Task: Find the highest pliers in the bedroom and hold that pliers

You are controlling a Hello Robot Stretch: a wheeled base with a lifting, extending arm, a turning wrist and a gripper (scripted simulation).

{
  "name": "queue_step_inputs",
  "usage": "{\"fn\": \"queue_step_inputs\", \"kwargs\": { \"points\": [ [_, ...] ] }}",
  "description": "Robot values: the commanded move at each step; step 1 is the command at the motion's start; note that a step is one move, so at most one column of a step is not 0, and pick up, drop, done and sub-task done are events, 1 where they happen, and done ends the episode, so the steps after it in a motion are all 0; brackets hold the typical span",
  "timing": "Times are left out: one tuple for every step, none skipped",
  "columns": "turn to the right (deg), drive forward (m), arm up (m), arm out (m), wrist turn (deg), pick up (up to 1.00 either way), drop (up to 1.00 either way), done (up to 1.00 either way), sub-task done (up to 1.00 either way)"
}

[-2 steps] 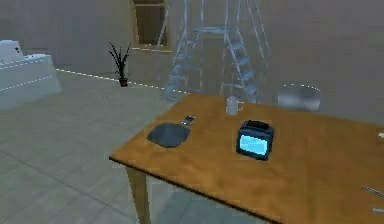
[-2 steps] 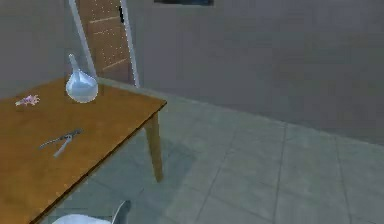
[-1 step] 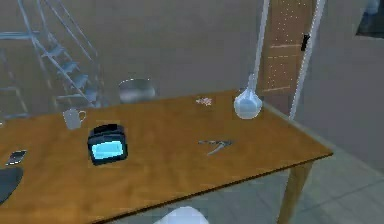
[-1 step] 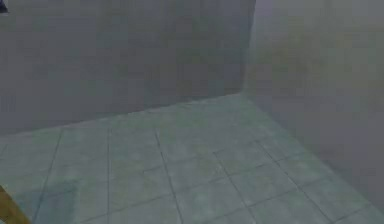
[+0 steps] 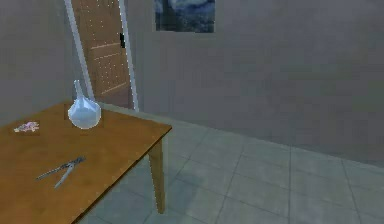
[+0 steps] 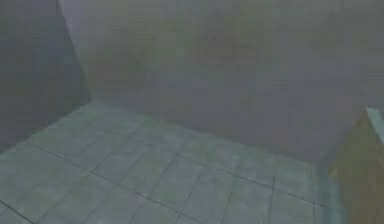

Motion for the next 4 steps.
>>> {"fn": "queue_step_inputs", "kwargs": {
  "points": [
    [21.0, 0.0, 0.0, 0.0, 0.0, 0.0, 0.0, 0.0, 0.0],
    [0.0, 0.25, 0.0, 0.0, 0.0, 0.0, 0.0, 0.0, 0.0],
    [-18.0, 0.0, 0.0, 0.0, 0.0, 0.0, 0.0, 0.0, 0.0],
    [0.0, 0.85, 0.0, 0.0, 0.0, 0.0, 0.0, 0.0, 0.0]
  ]
}}
